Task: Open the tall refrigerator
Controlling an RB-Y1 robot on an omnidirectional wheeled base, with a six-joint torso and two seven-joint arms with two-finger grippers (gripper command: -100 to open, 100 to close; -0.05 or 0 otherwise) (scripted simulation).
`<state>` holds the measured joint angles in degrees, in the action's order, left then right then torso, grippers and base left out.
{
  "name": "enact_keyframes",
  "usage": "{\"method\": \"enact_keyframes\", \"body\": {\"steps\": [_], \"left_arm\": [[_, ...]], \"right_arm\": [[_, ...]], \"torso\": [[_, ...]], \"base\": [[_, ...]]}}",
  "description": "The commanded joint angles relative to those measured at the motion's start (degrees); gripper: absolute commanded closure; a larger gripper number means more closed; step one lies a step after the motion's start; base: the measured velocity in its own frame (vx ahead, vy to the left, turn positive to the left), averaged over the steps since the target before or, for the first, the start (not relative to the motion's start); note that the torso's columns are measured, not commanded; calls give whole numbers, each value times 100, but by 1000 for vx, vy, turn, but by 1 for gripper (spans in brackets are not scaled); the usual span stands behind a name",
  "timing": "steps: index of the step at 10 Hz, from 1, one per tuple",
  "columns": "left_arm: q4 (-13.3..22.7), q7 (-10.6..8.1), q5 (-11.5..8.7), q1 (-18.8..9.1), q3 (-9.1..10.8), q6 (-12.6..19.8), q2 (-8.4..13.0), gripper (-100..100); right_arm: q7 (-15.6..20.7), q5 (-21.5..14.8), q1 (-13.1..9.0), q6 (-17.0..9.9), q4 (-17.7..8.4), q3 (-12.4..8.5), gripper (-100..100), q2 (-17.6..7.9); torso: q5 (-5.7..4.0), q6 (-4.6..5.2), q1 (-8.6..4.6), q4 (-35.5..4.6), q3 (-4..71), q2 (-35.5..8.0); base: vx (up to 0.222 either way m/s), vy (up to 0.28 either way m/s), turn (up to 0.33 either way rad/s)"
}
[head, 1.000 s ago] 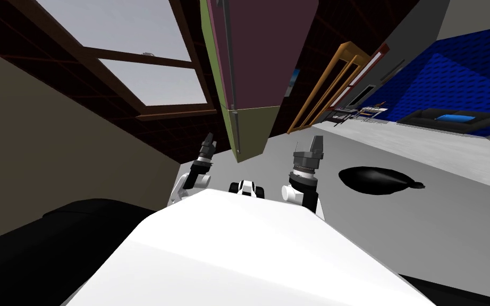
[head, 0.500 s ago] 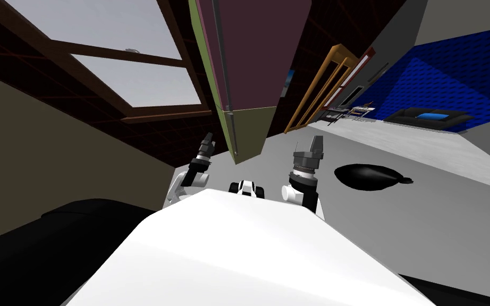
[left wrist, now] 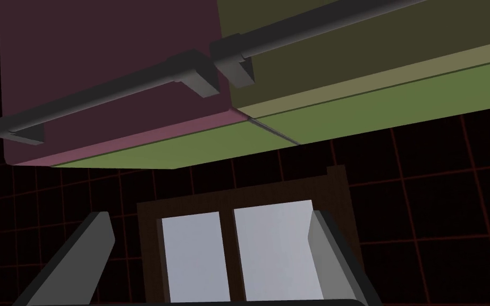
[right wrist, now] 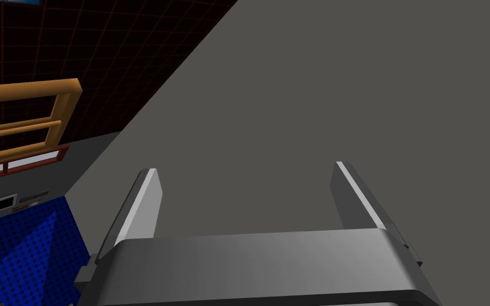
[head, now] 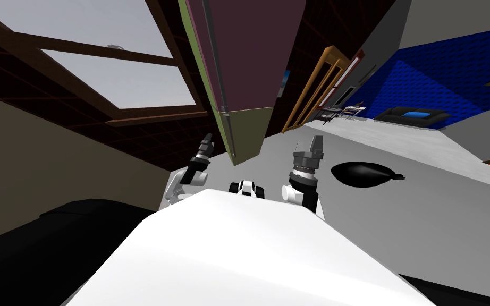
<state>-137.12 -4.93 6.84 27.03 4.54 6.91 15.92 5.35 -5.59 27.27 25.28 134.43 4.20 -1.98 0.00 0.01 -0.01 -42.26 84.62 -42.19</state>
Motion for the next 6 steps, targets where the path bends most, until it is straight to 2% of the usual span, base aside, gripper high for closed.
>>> {"method": "enact_keyframes", "body": {"steps": [1, 2, 6], "left_arm": [[-13, -71, 13, -53, 75, 392, 103, -100], [-13, -71, 13, -53, 75, 414, 103, -100], [3, -188, 52, -138, 204, 1076, 340, -100]], "right_arm": [[0, 0, 0, 0, 0, 0, 0, 0], [0, 0, 0, 0, 0, 0, 0, 0], [0, 0, 0, 0, 0, 0, 0, 0]], "torso": [[0, -3, 1, -1, -3, -7], [0, -1, 1, -3, -7, -13], [1, -3, 4, -1, -3, -7]], "base": [[61, -3, -53], [51, -3, -50], [81, 2, -79]]}}
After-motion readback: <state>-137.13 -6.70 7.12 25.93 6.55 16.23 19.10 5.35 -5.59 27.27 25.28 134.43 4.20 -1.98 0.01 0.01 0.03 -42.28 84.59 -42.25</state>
